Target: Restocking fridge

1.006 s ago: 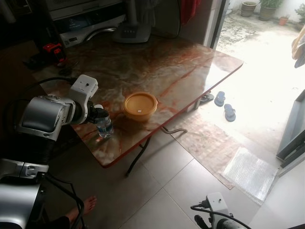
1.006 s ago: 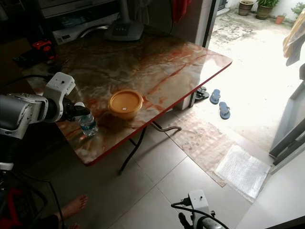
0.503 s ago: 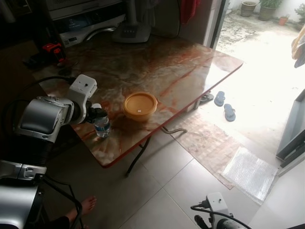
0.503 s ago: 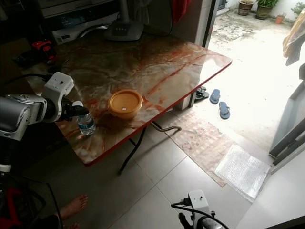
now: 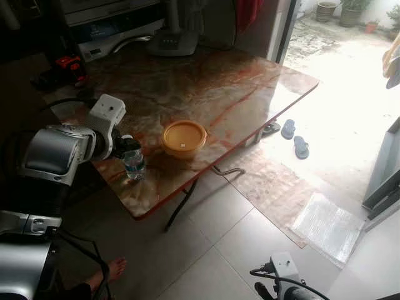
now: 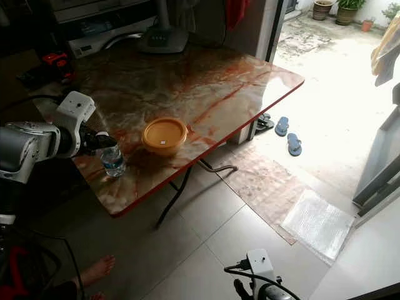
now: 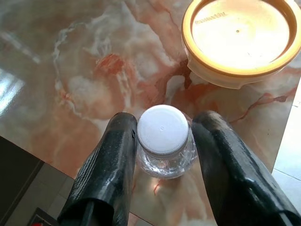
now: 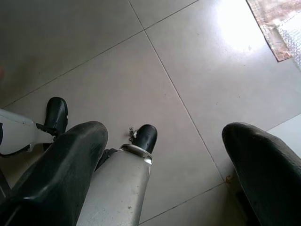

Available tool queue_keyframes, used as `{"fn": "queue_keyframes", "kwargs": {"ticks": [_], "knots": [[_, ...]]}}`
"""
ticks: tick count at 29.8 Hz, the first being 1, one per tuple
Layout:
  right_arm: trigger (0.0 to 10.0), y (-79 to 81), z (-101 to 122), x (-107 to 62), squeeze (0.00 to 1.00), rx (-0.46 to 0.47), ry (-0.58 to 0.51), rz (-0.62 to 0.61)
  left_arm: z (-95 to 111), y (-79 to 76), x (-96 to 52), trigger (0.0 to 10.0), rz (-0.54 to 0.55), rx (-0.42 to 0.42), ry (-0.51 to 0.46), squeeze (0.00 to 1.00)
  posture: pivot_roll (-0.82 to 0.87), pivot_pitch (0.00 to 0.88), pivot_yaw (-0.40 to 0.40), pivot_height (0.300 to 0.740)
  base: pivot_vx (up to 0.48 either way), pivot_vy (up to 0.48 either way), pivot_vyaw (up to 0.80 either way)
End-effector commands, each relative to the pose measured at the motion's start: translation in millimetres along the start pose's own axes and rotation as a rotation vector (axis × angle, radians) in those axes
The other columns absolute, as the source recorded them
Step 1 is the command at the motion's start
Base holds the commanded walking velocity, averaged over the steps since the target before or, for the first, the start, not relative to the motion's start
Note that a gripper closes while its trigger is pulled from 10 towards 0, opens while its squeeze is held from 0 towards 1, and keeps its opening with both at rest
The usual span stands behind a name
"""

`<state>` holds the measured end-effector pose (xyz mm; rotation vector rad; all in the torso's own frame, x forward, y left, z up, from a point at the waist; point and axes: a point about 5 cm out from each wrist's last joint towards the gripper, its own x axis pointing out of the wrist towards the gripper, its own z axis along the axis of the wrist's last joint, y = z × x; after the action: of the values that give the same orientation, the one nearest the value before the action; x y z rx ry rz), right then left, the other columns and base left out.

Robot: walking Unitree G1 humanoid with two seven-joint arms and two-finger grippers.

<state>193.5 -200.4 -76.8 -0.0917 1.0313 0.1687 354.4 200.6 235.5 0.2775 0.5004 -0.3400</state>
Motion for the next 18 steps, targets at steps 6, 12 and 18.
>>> {"fn": "queue_keyframes", "kwargs": {"ticks": [6, 12, 18], "knots": [[10.0, -0.3, -3.7, -0.4, 0.0, -0.01, 0.02, 0.004, 3.8, 2.7, -0.6, 10.0, 0.013, -0.01, -0.018, 0.0, 0.01, 0.036, 0.011, 0.74, 0.0, 0.0, 0.0], [10.0, -0.9, -3.7, -0.6, 0.0, -0.013, 0.022, 0.005, -3.5, 5.1, 3.4, 10.0, 0.019, -0.045, -0.005, 0.0, 0.01, 0.037, 0.007, 0.74, 0.0, 0.0, 0.0], [10.0, -1.5, -3.6, -0.7, 0.0, -0.016, 0.022, 0.005, -4.0, 5.5, 4.4, 10.0, 0.027, -0.054, -0.014, 0.0, 0.01, 0.038, 0.004, 0.74, 0.0, 0.0, 0.0]]}}
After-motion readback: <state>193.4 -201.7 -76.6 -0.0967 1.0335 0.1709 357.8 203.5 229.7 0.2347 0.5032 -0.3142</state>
